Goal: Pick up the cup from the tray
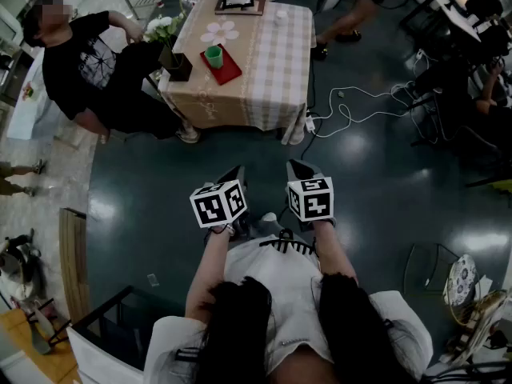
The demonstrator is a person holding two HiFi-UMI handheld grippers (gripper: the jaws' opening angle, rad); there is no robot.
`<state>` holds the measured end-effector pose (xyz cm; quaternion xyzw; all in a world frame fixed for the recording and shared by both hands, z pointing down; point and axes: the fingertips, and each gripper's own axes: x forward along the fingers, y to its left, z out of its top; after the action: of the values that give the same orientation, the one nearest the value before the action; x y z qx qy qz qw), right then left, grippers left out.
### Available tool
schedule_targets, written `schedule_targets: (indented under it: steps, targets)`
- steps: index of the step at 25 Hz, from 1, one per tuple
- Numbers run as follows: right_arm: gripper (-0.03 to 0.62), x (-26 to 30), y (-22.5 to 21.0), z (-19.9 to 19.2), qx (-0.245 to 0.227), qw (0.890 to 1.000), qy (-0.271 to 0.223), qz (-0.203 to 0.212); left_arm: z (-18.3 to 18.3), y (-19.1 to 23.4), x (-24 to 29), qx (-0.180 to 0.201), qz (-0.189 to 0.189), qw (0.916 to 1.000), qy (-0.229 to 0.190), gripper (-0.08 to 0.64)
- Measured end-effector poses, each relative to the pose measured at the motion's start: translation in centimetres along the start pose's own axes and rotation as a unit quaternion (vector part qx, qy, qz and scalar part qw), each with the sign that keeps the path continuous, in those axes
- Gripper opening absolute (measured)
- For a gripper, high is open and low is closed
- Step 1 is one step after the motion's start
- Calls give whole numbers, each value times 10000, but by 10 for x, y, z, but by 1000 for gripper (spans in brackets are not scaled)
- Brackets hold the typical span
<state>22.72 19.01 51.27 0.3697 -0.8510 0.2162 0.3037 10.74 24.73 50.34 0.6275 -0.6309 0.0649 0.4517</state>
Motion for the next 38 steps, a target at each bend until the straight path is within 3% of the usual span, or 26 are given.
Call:
schedule_targets:
  steps: [11, 17, 18, 20, 21, 30, 38]
  targets:
    - [9, -4, -2, -1, -67, 10000, 22, -6, -1, -4, -3, -21, 80, 10000, -21, 8]
    - [21, 1, 2, 15, 230, 9985, -386, 312, 3, 2, -4, -22, 150, 9999, -37, 8]
    - [51, 3, 5, 18, 186, 9981, -428, 409, 5, 5, -4, -27, 166, 9998, -44, 8]
    - [218, 7, 13, 25, 76, 9970, -498, 583, 9, 11, -4, -63, 183, 9998, -60, 8]
    - [258, 10, 15, 29, 28, 9966, -536, 620, 11, 13, -2, -77, 184, 9998, -65, 8]
    - [365, 35, 12, 70, -247, 9949, -772, 607, 47, 30, 24, 28, 209, 9998, -17, 8]
    - [376, 94, 6, 125, -305, 9954, -705, 572, 111, 66, 65, 40, 267, 9996, 10, 8]
